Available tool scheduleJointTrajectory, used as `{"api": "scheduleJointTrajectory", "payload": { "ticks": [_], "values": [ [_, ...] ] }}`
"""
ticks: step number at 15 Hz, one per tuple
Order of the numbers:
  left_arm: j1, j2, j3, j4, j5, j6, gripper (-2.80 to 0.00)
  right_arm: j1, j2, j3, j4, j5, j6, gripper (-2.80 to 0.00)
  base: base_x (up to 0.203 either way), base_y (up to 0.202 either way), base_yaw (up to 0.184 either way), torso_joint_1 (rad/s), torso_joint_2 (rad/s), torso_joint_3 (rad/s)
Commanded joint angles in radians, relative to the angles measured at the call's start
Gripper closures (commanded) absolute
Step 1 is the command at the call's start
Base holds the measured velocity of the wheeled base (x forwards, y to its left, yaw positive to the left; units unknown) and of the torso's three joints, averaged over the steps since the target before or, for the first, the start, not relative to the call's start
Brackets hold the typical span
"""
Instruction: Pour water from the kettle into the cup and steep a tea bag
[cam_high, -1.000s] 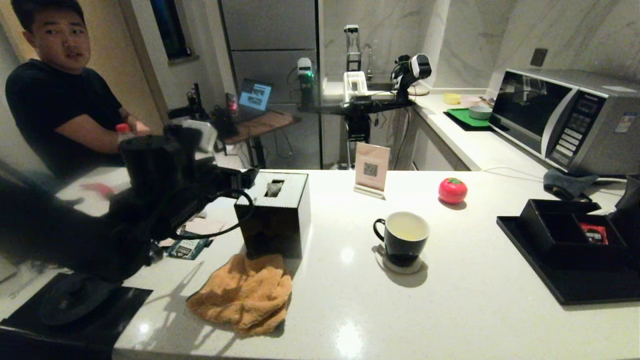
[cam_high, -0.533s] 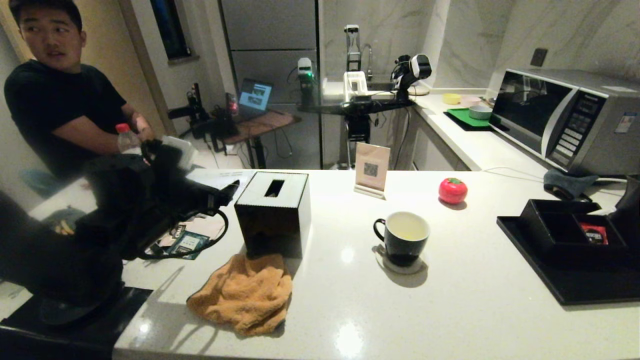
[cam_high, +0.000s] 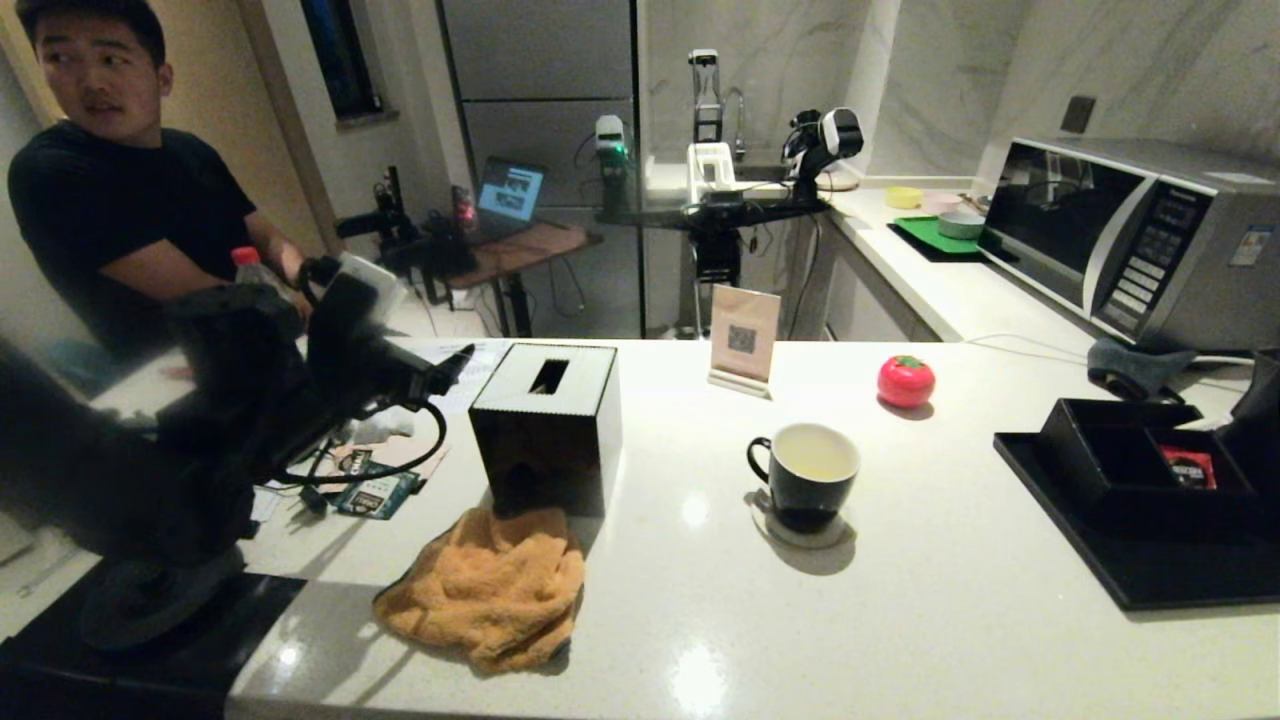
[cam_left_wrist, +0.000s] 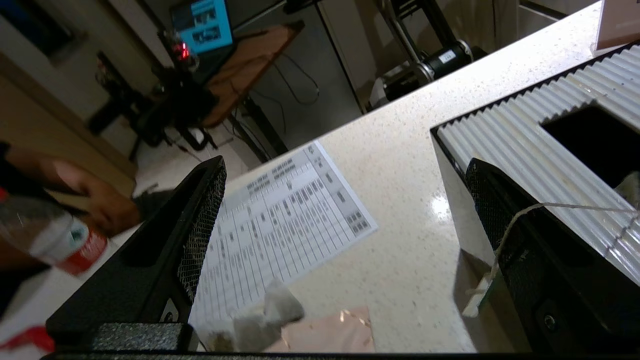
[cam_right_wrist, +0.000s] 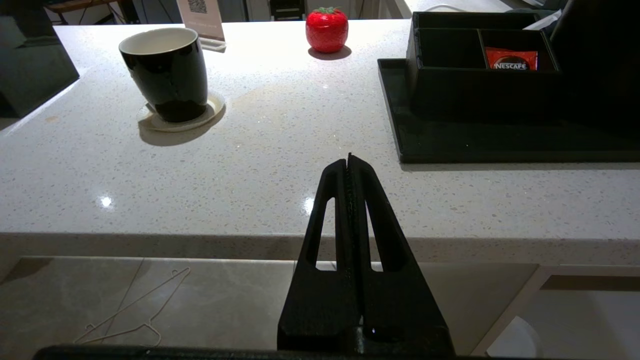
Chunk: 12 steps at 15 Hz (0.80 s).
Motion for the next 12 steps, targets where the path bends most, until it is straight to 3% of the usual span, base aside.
{"api": "scheduleJointTrajectory", "payload": {
  "ticks": [1, 5, 12],
  "values": [
    [-0.001, 0.024, -0.037, -0.005, -0.006, 0.039, -2.80, 0.000, 0.001, 0.000, 0.000, 0.000, 0.000, 0.00, 0.000, 0.000, 0.000, 0.000, 0.00, 0.000],
    [-0.010, 0.032, -0.045, -0.005, -0.030, 0.119, -2.80, 0.000, 0.001, 0.000, 0.000, 0.000, 0.000, 0.00, 0.000, 0.000, 0.000, 0.000, 0.00, 0.000],
    [-0.004, 0.026, -0.006, 0.006, -0.030, 0.382, -2.80, 0.000, 0.001, 0.000, 0.000, 0.000, 0.000, 0.00, 0.000, 0.000, 0.000, 0.000, 0.00, 0.000]
  ]
}}
